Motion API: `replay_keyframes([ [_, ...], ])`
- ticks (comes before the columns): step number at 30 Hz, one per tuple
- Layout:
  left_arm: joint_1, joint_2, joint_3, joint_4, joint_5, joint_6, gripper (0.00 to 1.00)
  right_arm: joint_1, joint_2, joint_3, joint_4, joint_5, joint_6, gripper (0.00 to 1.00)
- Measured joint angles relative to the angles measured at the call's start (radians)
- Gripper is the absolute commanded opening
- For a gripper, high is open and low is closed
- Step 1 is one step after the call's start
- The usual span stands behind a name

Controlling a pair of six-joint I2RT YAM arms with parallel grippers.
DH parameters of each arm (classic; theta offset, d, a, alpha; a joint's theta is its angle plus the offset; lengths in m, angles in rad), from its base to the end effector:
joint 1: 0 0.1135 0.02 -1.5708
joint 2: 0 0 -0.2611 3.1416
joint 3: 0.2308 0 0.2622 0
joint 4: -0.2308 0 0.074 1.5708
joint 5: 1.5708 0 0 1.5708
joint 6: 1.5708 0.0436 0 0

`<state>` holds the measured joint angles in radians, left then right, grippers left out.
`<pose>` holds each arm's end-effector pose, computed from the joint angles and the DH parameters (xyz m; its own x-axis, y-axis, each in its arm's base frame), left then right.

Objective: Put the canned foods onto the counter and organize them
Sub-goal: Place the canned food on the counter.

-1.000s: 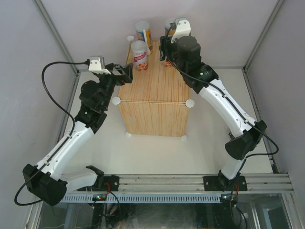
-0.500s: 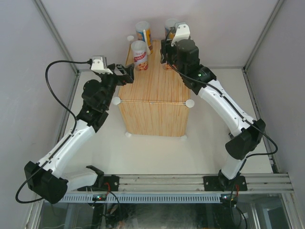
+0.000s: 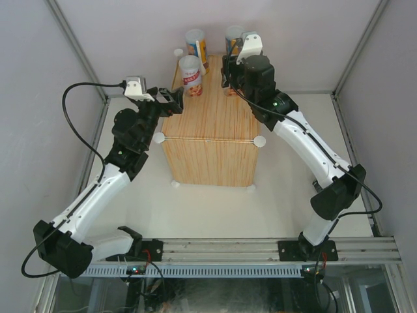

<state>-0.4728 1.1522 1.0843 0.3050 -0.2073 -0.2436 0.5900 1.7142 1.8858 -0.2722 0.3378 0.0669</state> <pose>0.2587 -0.1223 0.4220 0.1384 -0.3359 -0.9317 0.3101 0.9081 -0.2814 0.3513 0.2178 0.4630 -0.1000 0.0089 -0.9949 -0.2448 0.9690 0.0333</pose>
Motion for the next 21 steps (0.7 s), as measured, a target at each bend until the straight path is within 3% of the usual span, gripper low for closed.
replay_keyframes([
  [11,0.000,0.008,0.000,0.000,0.000,0.000,0.96,-0.005,-0.014,-0.023,0.011,-0.002,0.009,0.01],
  [17,0.000,0.008,0.000,0.000,0.000,0.000,0.96,-0.011,-0.024,-0.036,0.012,-0.003,0.026,0.31],
  [21,0.000,0.008,0.000,0.000,0.000,0.000,0.96,-0.012,-0.032,-0.041,0.013,-0.002,0.029,0.44],
])
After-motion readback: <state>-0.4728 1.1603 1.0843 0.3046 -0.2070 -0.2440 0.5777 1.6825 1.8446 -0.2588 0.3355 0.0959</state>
